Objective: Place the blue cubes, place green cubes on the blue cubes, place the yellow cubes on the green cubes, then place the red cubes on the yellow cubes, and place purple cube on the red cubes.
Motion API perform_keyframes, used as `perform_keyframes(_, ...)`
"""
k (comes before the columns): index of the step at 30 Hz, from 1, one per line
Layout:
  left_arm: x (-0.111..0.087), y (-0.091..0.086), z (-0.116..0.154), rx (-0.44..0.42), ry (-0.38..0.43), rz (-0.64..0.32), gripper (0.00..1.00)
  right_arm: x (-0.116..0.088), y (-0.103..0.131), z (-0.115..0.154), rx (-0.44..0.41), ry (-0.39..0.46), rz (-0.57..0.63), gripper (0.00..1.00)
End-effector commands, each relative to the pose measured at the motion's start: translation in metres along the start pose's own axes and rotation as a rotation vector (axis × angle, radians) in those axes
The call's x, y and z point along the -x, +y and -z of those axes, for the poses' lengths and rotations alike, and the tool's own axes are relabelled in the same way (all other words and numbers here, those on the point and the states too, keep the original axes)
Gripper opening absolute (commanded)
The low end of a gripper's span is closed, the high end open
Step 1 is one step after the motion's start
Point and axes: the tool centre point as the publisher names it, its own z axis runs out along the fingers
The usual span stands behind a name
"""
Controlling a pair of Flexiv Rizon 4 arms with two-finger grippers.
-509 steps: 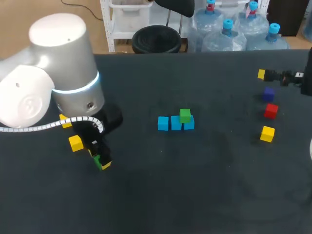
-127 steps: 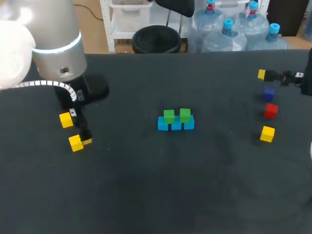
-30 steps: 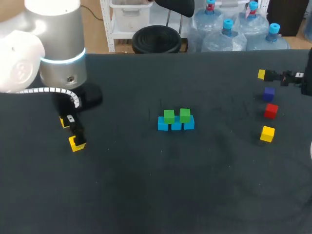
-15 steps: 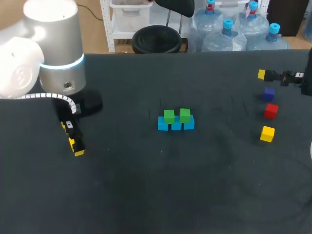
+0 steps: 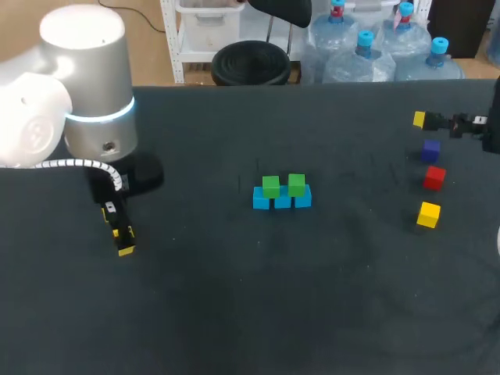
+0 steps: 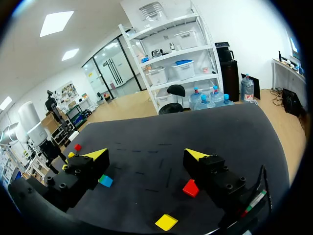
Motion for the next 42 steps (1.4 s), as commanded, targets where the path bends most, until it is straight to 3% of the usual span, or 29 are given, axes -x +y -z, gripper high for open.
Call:
perform_keyframes(1, 0.002, 0.001, 0.000, -0.003, 0.007, 0.000, 0.55, 0.000, 0.000, 0.001, 0.002, 0.002, -0.001, 1.00)
perform_keyframes(4, 0.003, 0.001, 0.001, -0.001, 0.008, 0.002, 0.51, 0.000, 0.000, 0.001, 0.002, 0.002, -0.001, 1.00)
perform_keyframes(8, 0.005, 0.001, 0.002, 0.003, 0.009, 0.004, 0.33, 0.000, 0.000, 0.001, 0.002, 0.002, -0.001, 1.00)
perform_keyframes(12, 0.006, 0.000, 0.004, 0.007, 0.008, 0.002, 0.02, 0.000, 0.000, 0.001, 0.002, 0.002, -0.001, 1.00)
perform_keyframes(13, 0.006, 0.000, 0.005, 0.008, 0.007, 0.002, 0.00, 0.000, 0.000, 0.001, 0.002, 0.002, -0.001, 1.00)
perform_keyframes(42, 0.011, -0.001, 0.065, 0.084, -0.042, -0.011, 0.00, 0.000, 0.000, 0.001, 0.002, 0.002, -0.001, 1.00)
